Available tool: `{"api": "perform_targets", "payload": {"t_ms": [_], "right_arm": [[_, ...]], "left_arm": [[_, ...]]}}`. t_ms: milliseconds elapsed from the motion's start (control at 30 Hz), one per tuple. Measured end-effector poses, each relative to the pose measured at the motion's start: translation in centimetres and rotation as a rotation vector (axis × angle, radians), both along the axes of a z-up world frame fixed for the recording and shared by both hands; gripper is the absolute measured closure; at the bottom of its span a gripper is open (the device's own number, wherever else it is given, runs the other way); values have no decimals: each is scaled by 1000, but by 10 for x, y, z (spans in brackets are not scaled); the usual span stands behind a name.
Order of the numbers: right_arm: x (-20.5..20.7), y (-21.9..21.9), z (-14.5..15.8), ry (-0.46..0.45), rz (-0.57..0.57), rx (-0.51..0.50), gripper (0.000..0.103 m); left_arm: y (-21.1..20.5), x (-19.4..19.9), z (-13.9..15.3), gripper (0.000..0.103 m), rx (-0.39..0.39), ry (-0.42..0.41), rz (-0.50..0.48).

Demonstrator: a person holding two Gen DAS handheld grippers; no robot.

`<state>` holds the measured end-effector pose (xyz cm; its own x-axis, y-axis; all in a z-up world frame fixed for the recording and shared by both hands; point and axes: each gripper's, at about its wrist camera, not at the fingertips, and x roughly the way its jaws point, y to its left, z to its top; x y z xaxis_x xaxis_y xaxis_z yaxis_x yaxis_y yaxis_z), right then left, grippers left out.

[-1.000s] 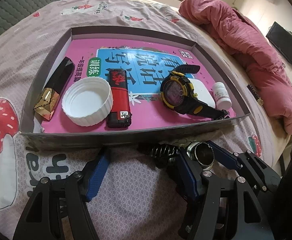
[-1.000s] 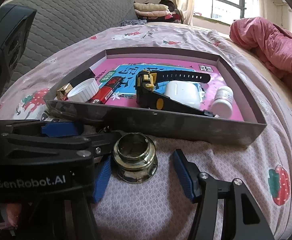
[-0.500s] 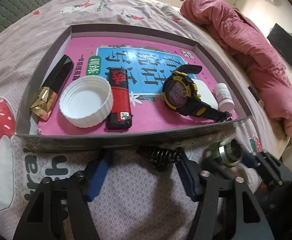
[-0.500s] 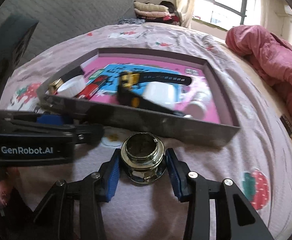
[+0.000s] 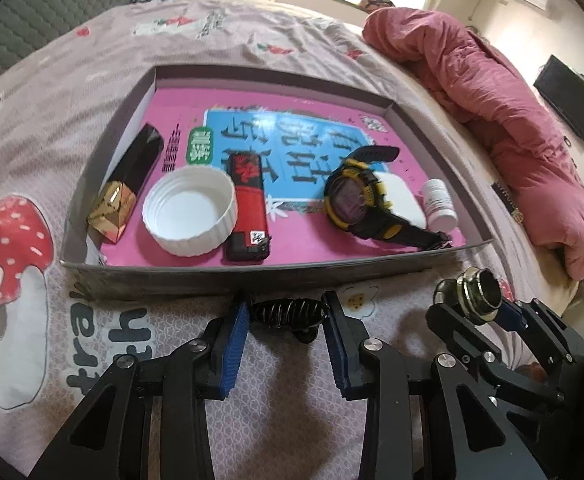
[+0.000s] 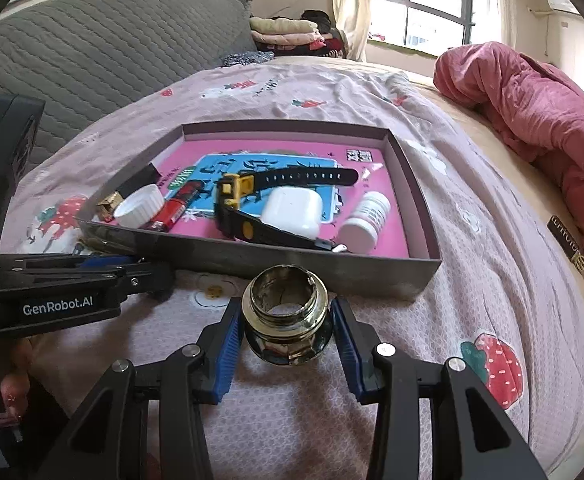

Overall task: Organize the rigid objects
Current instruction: 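Close the right gripper on the brass fitting while the left gripper closes on the black coiled cord, then lift the brass fitting and coiled cord and carry both over the grey box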

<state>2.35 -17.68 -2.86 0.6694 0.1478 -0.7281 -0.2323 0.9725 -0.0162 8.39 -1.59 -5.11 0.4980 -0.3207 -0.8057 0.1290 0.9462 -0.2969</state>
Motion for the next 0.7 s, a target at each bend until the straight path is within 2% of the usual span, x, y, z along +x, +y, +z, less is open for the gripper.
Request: {"api": "perform_targets", "payload": {"t_ms": [400, 700], "right_arm": [[-13, 6, 31, -90, 30, 25, 59], [-16, 10, 46, -144, 28, 21, 59]], "left_arm": [[15, -15, 25, 66, -8, -52, 24], [16, -23, 47, 66, 28, -118, 30]]}}
